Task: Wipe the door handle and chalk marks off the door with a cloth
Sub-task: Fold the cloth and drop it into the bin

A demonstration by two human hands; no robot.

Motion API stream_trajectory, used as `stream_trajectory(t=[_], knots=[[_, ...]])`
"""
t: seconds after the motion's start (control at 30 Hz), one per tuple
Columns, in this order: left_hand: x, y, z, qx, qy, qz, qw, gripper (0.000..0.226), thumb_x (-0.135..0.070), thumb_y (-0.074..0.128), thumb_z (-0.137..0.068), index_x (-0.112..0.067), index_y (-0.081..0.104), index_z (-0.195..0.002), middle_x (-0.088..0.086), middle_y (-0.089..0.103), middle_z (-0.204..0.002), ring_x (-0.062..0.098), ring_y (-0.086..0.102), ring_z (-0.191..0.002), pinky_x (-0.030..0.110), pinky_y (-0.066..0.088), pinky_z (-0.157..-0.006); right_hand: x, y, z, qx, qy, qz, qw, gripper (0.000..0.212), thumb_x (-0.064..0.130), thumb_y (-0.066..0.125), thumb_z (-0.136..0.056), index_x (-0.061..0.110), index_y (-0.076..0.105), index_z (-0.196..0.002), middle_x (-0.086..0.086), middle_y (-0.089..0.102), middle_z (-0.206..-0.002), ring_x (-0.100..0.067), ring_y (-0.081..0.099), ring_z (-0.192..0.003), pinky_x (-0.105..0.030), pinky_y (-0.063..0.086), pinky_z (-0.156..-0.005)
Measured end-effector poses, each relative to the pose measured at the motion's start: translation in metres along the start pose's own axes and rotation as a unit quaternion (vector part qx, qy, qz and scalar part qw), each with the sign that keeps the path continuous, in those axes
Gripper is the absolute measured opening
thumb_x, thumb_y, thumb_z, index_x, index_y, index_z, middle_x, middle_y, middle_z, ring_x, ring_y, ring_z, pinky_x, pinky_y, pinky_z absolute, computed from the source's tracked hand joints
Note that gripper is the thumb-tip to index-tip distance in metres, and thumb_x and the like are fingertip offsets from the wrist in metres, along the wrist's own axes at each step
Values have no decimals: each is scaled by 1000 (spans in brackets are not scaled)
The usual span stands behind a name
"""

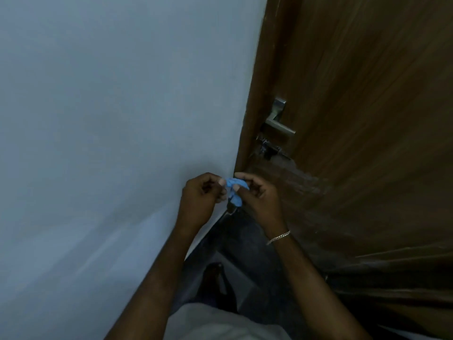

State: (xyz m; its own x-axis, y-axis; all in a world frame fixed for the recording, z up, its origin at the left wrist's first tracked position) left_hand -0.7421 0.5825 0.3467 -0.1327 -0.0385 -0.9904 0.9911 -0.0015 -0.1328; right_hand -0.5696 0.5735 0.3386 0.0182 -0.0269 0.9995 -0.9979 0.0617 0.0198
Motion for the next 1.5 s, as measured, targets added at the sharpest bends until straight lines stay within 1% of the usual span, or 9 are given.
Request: stream_trajectory(t=[0.17, 0.3, 0.4, 0.67, 0.8, 0.87, 1.0, 1.13, 1.5], knots=[[11, -40, 74, -81, -52, 87, 992, 39, -28, 61, -100, 9, 67, -88, 15, 76, -80, 25, 77, -78, 30, 63, -73, 1, 32, 44, 40, -16, 23, 999, 10, 14, 72, -91, 4, 75, -93, -2, 75, -85, -10, 69, -75, -20, 54, -61], [24, -83, 130, -132, -64, 129, 981, 26, -14, 68, -95, -3, 54, -77, 18, 73, -82, 33, 77, -83, 43, 63, -79, -4, 78, 84, 111, -1, 12, 994, 13, 13, 67, -94, 6, 73, -103, -4, 75, -98, -18, 72, -87, -27, 58, -63], [34, -121, 169, -179, -64, 97, 977, 16, -2, 67, -93, -7, 52, -92, 22, 72, -97, 31, 76, -92, 48, 63, -81, -4, 119, 113, 176, 4, 7, 984, 18, 4, 65, -94, 7, 71, -111, -5, 73, -109, -23, 72, -93, -33, 60, -64], [51, -209, 274, -270, -62, 54, 959, 18, -4, 75, -86, -15, 70, -99, 2, 71, -103, 18, 70, -98, 31, 63, -73, 2, 231, 188, 328, -3, 49, 943, 40, 3, 74, -85, 21, 68, -121, 1, 71, -112, -17, 70, -97, -28, 61, -70], [69, -263, 342, -357, -78, 21, 930, 10, -14, 78, -86, -8, 73, -91, 10, 74, -81, 21, 71, -72, 29, 58, -64, -8, 290, 242, 387, -15, 87, 918, 10, 20, 73, -90, 19, 76, -100, 0, 73, -88, -18, 70, -74, -28, 57, -57], [81, -291, 378, -388, -91, 0, 917, 11, -17, 79, -87, -7, 75, -90, 6, 76, -82, 19, 74, -75, 26, 58, -69, -16, 320, 274, 408, -18, 103, 907, 15, 26, 68, -94, 13, 76, -92, -2, 71, -80, -19, 67, -68, -30, 58, -56], [122, -338, 448, -398, -155, 0, 904, 21, -11, 76, -87, -17, 73, -107, 1, 77, -96, 16, 74, -90, 28, 61, -78, -51, 379, 338, 458, 51, 95, 882, 7, 14, 65, -96, 10, 70, -96, 1, 70, -94, -19, 72, -77, -34, 62, -61], [169, -376, 510, -393, -212, 5, 895, 28, 0, 74, -82, -25, 72, -95, -2, 75, -91, 18, 74, -90, 31, 62, -78, -97, 431, 396, 490, 107, 133, 855, 22, -9, 61, -87, 7, 73, -97, -3, 72, -100, -22, 73, -86, -34, 62, -69], [339, -432, 622, -437, -350, 35, 828, 14, 6, 70, -85, -5, 75, -91, 11, 75, -96, 22, 69, -88, 34, 59, -85, -237, 532, 521, 571, 150, 309, 746, 37, -6, 71, -75, 5, 73, -110, -14, 72, -110, -28, 68, -102, -40, 58, -90]])
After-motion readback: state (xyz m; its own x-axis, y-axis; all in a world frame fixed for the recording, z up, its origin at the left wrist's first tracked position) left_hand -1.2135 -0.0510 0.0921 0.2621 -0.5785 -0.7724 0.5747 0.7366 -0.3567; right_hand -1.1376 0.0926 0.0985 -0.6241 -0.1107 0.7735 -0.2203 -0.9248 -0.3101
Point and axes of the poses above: each hand's wrist, its own z-axis away from the middle knuckle, its own y-axis out of the palm, x = y × z, the point moved 10 cm from there along -z, towards the middle knuckle
